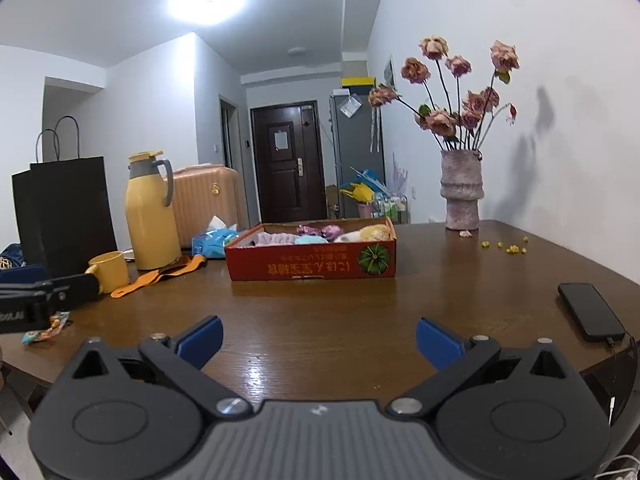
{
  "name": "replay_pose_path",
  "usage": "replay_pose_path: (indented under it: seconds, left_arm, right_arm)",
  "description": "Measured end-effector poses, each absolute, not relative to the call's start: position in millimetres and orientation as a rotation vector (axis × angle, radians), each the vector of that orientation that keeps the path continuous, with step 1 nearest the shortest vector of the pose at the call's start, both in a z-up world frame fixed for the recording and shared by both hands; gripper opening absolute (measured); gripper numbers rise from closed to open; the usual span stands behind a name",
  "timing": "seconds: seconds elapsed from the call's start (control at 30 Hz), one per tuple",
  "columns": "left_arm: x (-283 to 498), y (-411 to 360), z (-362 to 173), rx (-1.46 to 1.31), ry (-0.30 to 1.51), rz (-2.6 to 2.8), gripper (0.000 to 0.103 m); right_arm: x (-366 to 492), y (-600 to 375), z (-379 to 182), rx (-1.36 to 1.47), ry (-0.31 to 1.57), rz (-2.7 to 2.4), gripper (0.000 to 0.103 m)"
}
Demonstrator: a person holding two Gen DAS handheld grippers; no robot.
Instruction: Organize soft objects
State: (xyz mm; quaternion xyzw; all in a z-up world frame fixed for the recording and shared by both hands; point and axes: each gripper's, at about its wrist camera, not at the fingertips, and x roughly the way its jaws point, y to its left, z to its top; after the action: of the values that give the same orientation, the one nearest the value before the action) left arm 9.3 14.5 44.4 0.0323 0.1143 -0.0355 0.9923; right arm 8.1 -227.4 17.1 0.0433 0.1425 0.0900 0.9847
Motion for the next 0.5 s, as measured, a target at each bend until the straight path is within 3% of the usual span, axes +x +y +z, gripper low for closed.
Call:
replay_pose_path:
  seconds: [0.5]
  left_arm:
    - [11.1, 13.6, 44.0, 0.065, 0.227, -0.077, 0.103]
  right_arm:
    - [10.9, -222.0, 20.6, 0.049, 0.272, 0.187, 0.103]
